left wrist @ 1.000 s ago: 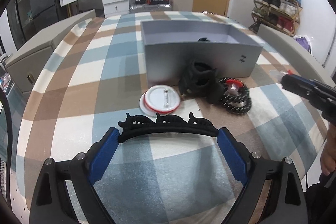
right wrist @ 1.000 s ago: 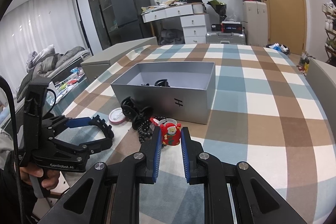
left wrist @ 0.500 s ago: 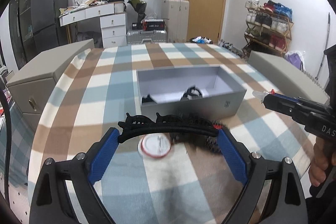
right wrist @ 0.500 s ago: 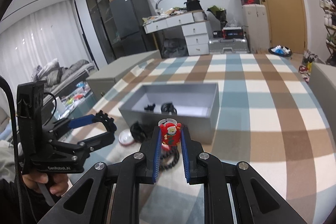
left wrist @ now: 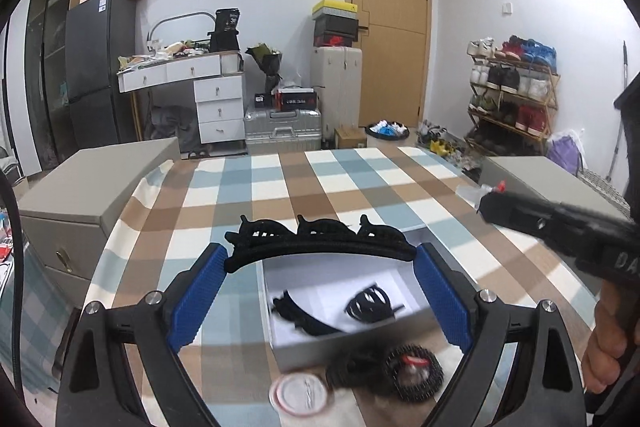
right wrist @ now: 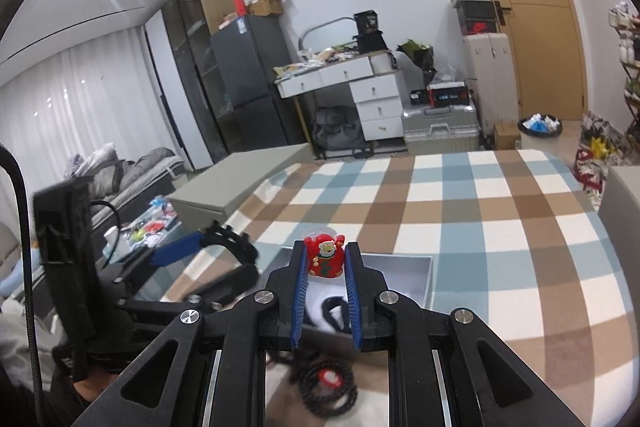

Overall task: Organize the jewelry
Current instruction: 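Carry the figurine and the hair clip over the grey box with both tools, then lower and release the figurine with the right tool while the left tool releases its clip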

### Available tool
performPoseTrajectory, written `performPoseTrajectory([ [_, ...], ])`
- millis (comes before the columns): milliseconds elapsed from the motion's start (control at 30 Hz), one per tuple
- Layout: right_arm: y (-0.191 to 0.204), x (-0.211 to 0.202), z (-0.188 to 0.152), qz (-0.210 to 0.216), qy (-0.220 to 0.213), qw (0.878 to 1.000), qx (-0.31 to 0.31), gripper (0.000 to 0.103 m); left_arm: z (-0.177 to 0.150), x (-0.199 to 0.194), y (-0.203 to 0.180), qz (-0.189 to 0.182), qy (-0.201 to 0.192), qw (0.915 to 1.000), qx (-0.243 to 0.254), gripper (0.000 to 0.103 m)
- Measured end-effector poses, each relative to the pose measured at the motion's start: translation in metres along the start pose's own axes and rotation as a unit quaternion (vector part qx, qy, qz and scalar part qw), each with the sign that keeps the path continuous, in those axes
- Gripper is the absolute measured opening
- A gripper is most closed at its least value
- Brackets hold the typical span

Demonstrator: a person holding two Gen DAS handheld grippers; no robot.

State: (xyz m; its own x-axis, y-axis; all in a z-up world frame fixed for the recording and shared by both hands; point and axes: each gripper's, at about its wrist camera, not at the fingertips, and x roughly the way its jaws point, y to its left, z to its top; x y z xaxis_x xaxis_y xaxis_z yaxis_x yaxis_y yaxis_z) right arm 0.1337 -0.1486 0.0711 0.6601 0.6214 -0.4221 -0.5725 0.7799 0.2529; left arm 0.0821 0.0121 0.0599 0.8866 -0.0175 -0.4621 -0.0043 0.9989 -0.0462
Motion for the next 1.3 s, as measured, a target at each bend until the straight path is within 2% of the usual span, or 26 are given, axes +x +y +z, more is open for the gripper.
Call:
performPoseTrajectory([
  [67, -0.008, 0.01, -0.004, -0.002, 0.012, 1.0, 0.014, 0.017, -0.004, 0.009, 0.006, -0.001, 0.01, 0.9998, -0.014, 0.091],
  [167, -0.02, 0.023, -0.013, -0.005, 0.036, 0.999, 0.03, 0.017, -0.011, 0.018, 0.008, -0.001, 0.026, 0.9996, -0.009, 0.091],
  [433, -0.026, 0.032, -0.022, -0.006, 0.058, 0.998, 0.034, 0.017, -0.022, 0.032, 0.0, 0.002, 0.06, 0.9982, 0.002, 0.091],
  [733, -0.027, 0.045, -0.033, -0.013, 0.088, 0.996, 0.03, 0.017, -0.027, 0.034, -0.006, 0.006, 0.072, 0.9973, 0.014, 0.091],
  [967, -0.026, 0.048, -0.034, -0.014, 0.094, 0.995, 0.028, 0.017, -0.029, 0.036, -0.011, 0.011, 0.071, 0.997, 0.03, 0.091],
  [1300, -0.026, 0.05, -0.035, -0.016, 0.1, 0.994, 0.028, 0.017, -0.029, 0.038, -0.006, 0.013, 0.075, 0.9969, 0.021, 0.091],
])
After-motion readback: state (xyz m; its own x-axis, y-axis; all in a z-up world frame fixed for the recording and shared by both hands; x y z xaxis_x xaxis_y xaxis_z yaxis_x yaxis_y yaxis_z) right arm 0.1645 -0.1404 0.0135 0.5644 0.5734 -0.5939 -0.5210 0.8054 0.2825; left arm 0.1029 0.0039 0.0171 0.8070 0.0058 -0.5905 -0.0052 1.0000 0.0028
